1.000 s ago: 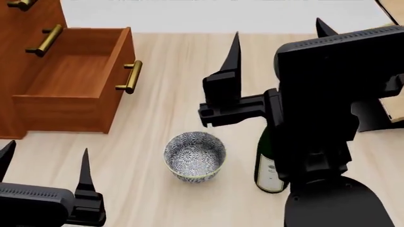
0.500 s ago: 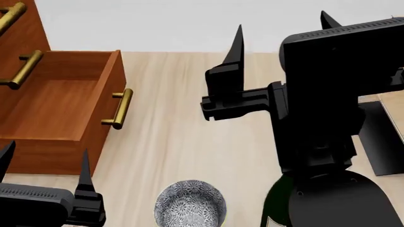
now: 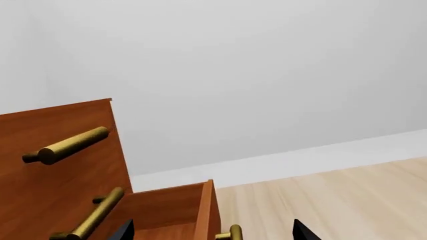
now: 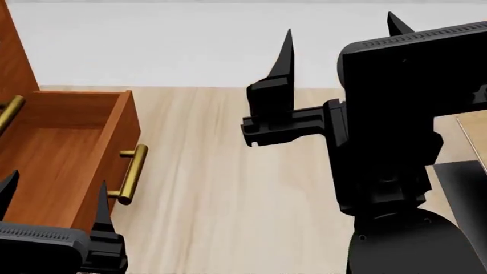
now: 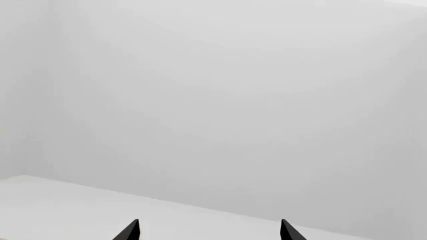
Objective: Put the bowl in the bottom drawer of the cabinet.
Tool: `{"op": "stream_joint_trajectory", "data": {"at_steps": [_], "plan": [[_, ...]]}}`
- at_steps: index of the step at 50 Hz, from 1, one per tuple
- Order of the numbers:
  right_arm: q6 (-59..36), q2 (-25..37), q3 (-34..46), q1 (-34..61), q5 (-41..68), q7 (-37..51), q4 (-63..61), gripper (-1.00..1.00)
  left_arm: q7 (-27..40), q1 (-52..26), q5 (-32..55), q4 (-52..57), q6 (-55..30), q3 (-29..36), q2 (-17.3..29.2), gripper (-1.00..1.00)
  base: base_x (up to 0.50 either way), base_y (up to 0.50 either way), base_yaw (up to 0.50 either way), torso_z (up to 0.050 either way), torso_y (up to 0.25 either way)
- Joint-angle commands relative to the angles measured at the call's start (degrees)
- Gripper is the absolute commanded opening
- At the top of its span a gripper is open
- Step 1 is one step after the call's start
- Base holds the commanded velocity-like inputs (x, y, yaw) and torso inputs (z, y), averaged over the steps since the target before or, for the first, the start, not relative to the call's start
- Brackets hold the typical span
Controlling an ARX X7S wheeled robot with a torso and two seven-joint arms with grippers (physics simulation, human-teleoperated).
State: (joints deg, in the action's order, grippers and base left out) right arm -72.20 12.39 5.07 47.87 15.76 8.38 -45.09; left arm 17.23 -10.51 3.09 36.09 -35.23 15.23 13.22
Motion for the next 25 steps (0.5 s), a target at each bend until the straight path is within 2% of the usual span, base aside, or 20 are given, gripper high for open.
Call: {"op": "stream_joint_trajectory", "data": {"at_steps": [1, 8, 19, 25], "plan": [[-0.3, 0.1, 0.0, 0.1, 0.4, 0.3, -0.4, 1.0, 0.3, 0.0, 0.2, 0.0, -0.1, 0.2, 0.3, 1.0, 0.38, 0.0, 0.0, 0.0, 0.0], [-0.6, 0.0, -0.2, 0.4, 0.8, 0.5, -0.5, 1.0, 0.3, -0.2, 0.5, -0.3, -0.2, 0.4, 0.5, 1.0, 0.31, 0.0, 0.0, 0.0, 0.0], [-0.2, 0.0, -0.4, 0.4, 1.2, 0.7, -0.4, 1.0, 0.1, 0.0, 1.6, 1.1, -2.1, 0.1, 0.9, 1.0, 0.0, 0.0, 0.0, 0.0, 0.0], [-0.9, 0.1, -0.7, 1.1, 1.5, 0.7, -0.6, 1.0, -1.8, -1.9, 2.8, 3.3, -9.7, 0.7, 2.5, 1.0, 0.0, 0.0, 0.0, 0.0, 0.0]]}}
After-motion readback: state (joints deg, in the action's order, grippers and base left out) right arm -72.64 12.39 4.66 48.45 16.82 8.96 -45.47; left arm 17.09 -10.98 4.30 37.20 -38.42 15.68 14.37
